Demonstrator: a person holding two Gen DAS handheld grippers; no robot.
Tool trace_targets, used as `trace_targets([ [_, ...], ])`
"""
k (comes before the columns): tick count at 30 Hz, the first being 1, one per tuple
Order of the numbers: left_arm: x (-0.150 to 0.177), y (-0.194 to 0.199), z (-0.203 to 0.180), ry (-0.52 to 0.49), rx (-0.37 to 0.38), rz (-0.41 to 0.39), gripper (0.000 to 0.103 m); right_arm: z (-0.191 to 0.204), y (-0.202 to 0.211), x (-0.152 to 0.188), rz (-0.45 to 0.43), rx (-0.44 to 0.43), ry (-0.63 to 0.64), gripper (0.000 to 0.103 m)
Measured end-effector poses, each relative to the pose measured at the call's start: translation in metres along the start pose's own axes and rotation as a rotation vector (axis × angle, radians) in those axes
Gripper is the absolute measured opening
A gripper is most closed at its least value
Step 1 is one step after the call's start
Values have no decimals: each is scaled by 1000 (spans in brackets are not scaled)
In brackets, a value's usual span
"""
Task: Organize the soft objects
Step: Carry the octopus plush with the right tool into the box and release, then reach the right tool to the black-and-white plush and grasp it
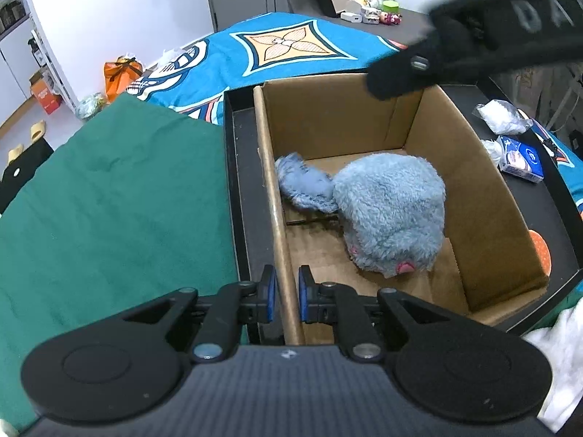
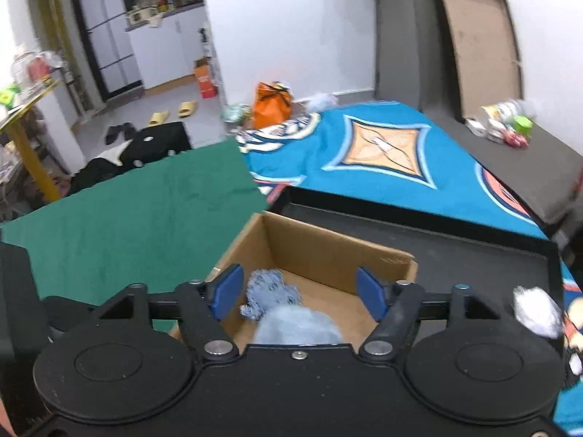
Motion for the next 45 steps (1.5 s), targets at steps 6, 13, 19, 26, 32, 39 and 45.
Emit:
trace_targets([
  [6, -3, 4, -2, -6, 1, 7, 16, -26, 9, 23, 24, 46, -64, 72],
  [13, -6, 6, -9, -11, -39, -2, 27, -46, 22, 47, 37, 61, -127, 79],
  [19, -11, 13, -17, -16, -60, -38, 51, -66, 32, 64, 28, 84, -174, 84],
  [26, -15, 12, -32, -56, -110, -37, 61, -101, 44, 93, 30, 117, -258, 84],
  [32, -16, 11, -48, -92, -141, -34, 70, -130, 51, 118, 37, 143, -309, 84],
  [39, -18, 2, -56, -112, -216, -19, 72, -160, 53, 139, 35, 169, -358, 84],
  [45, -21, -2, -59, -120, -264, -12, 75, -184, 48, 158, 41, 185, -395, 84],
])
Point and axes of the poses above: each gripper's, at about its wrist camera, not at the fingertips, and y roughly against the way its jaws point, z to its left, x to its underside, the point moved 6 cm from there along -y, roughly the way its jaws point, and after that the axes turned 14 degrees about y, right-handed, at the moved point
